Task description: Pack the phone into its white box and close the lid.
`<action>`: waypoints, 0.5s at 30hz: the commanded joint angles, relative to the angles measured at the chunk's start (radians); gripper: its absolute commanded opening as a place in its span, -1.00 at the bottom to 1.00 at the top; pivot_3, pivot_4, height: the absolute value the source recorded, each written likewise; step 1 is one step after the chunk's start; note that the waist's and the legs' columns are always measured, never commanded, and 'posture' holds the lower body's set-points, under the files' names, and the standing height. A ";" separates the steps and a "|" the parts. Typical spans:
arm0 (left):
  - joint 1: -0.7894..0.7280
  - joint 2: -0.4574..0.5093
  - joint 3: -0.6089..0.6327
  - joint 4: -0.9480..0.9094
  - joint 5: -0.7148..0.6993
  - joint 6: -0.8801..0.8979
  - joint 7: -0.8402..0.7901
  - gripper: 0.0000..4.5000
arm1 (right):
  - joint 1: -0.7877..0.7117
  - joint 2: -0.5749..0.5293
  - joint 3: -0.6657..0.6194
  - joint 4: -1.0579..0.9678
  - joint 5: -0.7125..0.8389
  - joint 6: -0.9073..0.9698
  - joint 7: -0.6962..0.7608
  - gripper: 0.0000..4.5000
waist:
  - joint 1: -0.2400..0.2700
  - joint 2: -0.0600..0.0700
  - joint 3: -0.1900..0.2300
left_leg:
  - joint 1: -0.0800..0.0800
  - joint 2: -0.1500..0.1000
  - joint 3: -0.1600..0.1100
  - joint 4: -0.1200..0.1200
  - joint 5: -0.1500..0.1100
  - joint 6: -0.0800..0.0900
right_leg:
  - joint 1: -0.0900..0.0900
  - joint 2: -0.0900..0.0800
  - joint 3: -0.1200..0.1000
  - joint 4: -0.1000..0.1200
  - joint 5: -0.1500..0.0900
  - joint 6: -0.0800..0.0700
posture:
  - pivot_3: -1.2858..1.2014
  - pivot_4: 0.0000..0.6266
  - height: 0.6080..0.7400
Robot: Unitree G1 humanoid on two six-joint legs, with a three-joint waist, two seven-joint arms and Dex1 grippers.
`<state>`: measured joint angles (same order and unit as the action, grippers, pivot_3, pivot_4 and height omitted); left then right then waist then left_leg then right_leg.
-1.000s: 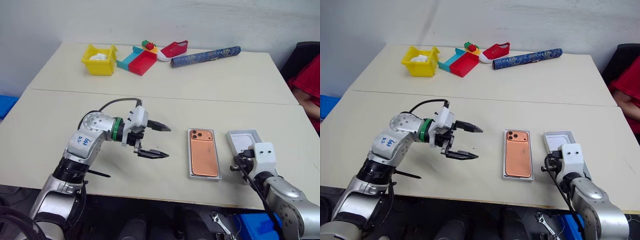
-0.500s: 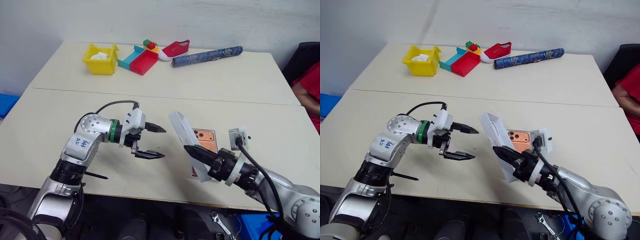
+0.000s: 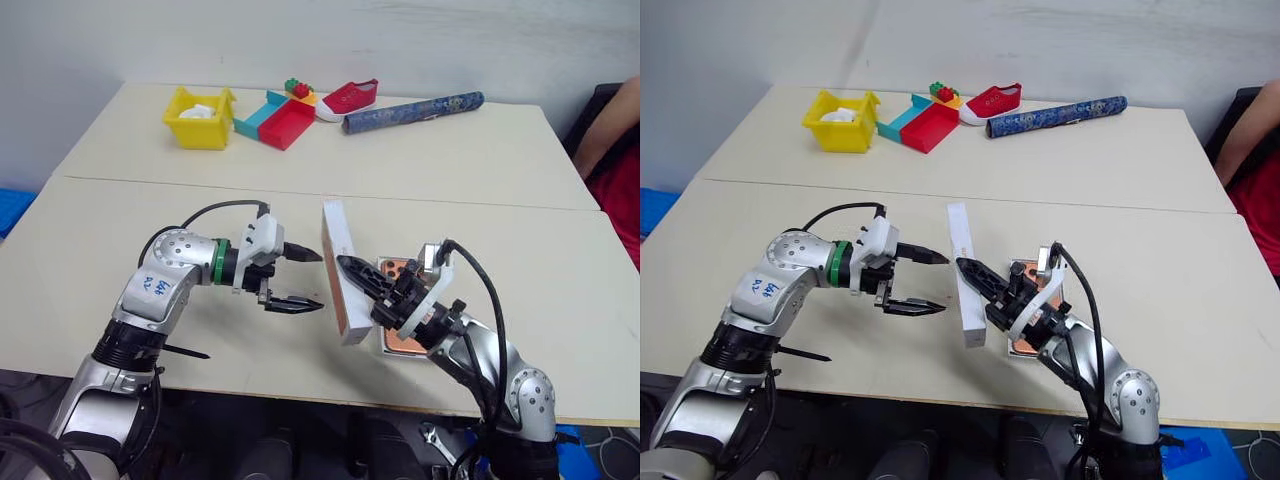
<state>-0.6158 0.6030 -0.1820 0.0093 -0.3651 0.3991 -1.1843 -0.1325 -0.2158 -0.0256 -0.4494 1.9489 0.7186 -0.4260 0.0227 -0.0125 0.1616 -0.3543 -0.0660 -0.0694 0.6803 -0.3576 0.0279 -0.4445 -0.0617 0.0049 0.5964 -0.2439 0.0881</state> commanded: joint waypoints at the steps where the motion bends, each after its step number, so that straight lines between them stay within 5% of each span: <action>1: 0.000 -0.001 0.007 -0.009 0.009 -0.007 0.006 0.65 | 0.006 -0.023 -0.011 0.009 -0.009 -0.019 0.038 -1.00 | -0.001 0.000 0.000 | 0.000 0.000 0.000 0.000 0.000 0.000 | 0.000 0.000 0.000 0.000 0.000 0.000 | 0.03 -0.52 1.00; 12: -0.069 -0.108 -0.074 0.146 0.121 -0.105 0.016 -0.96 | 0.107 -0.054 0.000 -0.025 -0.183 -0.034 0.149 -1.00 | 0.002 0.000 0.000 | 0.000 0.000 0.000 0.000 0.000 0.001 | 0.000 0.000 0.000 0.000 0.000 0.000 | 0.03 -0.52 1.00; 15: -0.086 -0.138 -0.091 0.176 0.140 -0.119 0.011 -0.98 | 0.130 -0.069 0.004 -0.046 -0.237 -0.033 0.179 -1.00 | 0.001 0.000 0.000 | 0.000 0.000 0.000 0.000 0.000 0.001 | 0.000 0.000 0.000 -0.001 0.000 0.000 | 0.03 -0.52 1.00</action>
<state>-0.6825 0.4714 -0.2630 0.1841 -0.2338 0.3014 -1.1712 -0.0180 -0.2687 -0.0235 -0.4676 1.7443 0.6789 -0.2603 0.0237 -0.0128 0.1614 -0.3547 -0.0657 -0.0693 0.6800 -0.3582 0.0288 -0.4444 -0.0614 0.0050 0.5956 -0.2438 0.0884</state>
